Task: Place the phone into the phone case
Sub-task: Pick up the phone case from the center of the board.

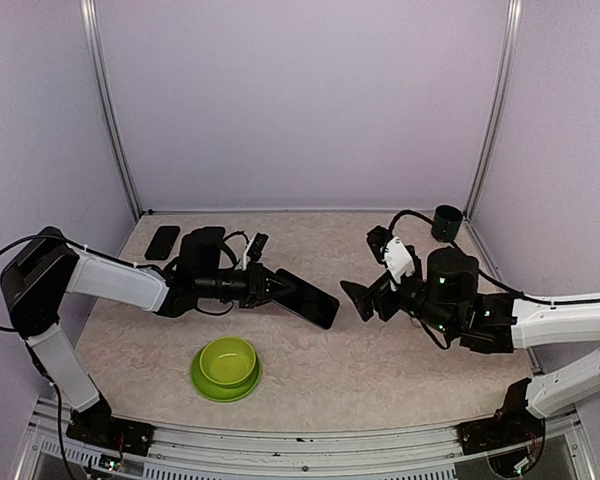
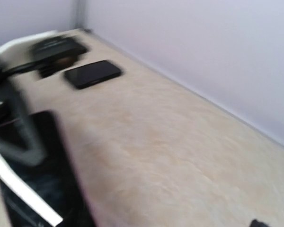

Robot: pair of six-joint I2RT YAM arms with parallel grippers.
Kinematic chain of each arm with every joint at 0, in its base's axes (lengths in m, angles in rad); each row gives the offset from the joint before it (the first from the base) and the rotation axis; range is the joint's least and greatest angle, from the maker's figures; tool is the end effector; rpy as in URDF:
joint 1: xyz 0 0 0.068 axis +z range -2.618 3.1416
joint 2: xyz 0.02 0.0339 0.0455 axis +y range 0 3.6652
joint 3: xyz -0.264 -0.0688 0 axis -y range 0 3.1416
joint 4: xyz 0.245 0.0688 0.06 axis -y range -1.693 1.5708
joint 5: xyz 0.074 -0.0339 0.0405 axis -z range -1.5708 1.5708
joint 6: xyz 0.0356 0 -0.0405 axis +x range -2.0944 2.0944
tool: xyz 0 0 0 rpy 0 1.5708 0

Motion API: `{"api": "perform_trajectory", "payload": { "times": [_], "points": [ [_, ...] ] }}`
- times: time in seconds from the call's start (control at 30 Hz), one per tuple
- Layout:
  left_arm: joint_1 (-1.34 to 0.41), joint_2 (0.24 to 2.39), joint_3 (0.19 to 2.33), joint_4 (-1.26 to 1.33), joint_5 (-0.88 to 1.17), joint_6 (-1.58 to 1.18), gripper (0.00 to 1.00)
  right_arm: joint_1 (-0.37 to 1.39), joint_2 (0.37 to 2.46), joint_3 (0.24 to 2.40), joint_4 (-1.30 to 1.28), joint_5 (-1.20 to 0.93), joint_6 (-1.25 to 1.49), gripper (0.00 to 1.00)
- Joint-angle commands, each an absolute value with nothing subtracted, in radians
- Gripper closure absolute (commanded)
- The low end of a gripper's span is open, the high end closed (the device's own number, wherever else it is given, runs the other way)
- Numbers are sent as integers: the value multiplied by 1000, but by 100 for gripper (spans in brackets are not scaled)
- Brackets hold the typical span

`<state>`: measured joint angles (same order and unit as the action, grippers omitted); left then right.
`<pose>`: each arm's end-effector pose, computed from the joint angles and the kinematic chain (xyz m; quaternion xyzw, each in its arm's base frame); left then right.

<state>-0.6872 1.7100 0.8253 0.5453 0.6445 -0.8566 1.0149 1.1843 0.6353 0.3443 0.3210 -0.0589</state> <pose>0.2608 -0.2417 0.1893 0.1167 0.7870 -0.5674 0.2122 0.1501 0.2203 0.2595 -0.3050 0.7095 0.1765 0.6102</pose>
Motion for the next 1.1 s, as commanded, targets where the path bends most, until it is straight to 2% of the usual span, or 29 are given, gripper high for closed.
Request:
{"api": "perform_trajectory", "payload": {
  "times": [0.0,0.27,0.43,0.53,0.7,1.07],
  "points": [
    [-669,1661,818,602,614,-861,100,978,1127,613,253,475,146,0],
    [-675,1642,814,594,603,-856,100,917,1075,589,131,587,438,0],
    [-686,1611,814,559,570,-832,100,874,1131,636,-68,691,598,6],
    [-691,1592,816,543,556,-817,100,821,1182,681,-213,636,715,6],
    [-692,1577,812,548,565,-820,100,740,1227,705,-314,564,809,8],
    [-695,1578,796,587,581,-837,100,559,1306,708,-326,454,759,11]
  ]
}}
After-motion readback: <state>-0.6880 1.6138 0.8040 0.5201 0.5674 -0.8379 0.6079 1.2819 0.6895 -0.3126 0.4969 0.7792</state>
